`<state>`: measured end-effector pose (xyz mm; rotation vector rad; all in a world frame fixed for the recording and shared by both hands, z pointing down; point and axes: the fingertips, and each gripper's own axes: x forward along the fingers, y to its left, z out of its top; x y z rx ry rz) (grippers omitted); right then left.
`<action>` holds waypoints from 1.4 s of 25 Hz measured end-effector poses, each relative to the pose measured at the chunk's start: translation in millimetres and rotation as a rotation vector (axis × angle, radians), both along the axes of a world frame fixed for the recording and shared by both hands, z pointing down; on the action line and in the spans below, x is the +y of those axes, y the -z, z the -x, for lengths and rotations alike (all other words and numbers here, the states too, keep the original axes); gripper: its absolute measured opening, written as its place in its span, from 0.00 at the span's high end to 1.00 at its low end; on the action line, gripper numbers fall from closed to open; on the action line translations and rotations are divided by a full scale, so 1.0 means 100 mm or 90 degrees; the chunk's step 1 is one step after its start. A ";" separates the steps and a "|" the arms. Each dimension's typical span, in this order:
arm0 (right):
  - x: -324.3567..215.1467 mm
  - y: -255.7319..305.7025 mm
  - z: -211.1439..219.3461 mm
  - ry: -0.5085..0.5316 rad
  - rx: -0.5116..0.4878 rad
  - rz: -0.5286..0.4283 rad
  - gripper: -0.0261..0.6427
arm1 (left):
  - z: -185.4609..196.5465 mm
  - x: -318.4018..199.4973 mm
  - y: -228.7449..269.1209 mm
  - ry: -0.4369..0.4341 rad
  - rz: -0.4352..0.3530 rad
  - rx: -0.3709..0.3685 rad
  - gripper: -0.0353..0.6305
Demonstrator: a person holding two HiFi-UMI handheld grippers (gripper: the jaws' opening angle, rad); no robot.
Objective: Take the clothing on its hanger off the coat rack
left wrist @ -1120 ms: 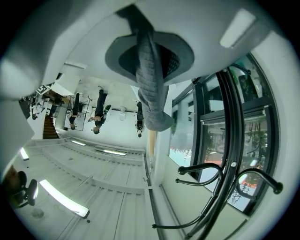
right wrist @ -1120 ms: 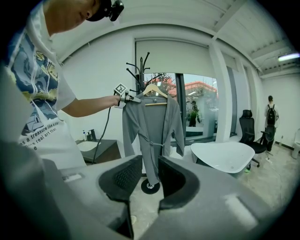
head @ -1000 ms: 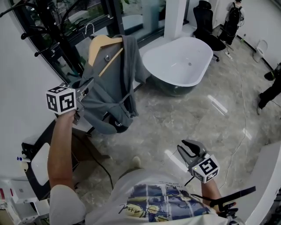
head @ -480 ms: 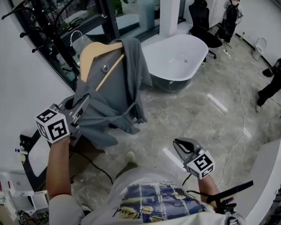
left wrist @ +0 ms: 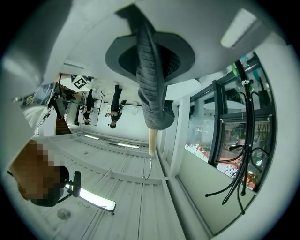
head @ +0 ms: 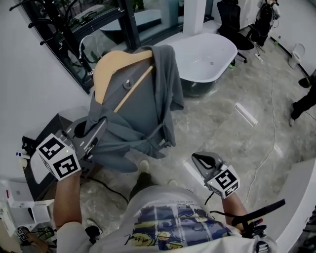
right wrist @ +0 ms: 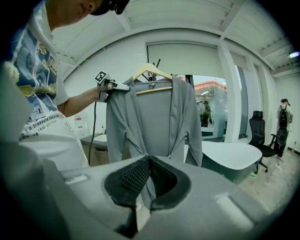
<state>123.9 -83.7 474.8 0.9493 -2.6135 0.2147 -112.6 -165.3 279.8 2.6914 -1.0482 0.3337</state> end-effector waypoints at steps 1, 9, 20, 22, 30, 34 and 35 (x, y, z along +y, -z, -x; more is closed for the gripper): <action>0.04 -0.02 -0.03 0.003 0.004 0.001 0.96 | -0.05 0.09 0.00 0.000 -0.002 -0.001 0.94; 0.13 -0.05 -0.09 0.008 0.008 0.004 0.96 | -0.21 0.53 0.06 -0.015 -0.013 0.003 0.94; 0.06 -0.02 0.00 0.028 0.003 -0.011 0.96 | -0.31 0.78 0.07 -0.031 -0.017 0.002 0.94; 0.05 -0.02 0.03 0.035 0.010 -0.015 0.96 | -0.31 0.81 0.07 -0.033 -0.018 0.000 0.94; 0.07 -0.04 0.06 0.038 0.008 -0.017 0.96 | -0.35 0.96 0.08 -0.052 -0.015 -0.003 0.94; 0.17 0.01 0.03 0.043 0.015 -0.021 0.96 | -0.43 1.11 0.11 -0.060 -0.014 -0.002 0.94; 0.18 0.01 0.01 0.042 0.013 -0.021 0.96 | -0.45 1.12 0.12 -0.062 -0.013 -0.002 0.94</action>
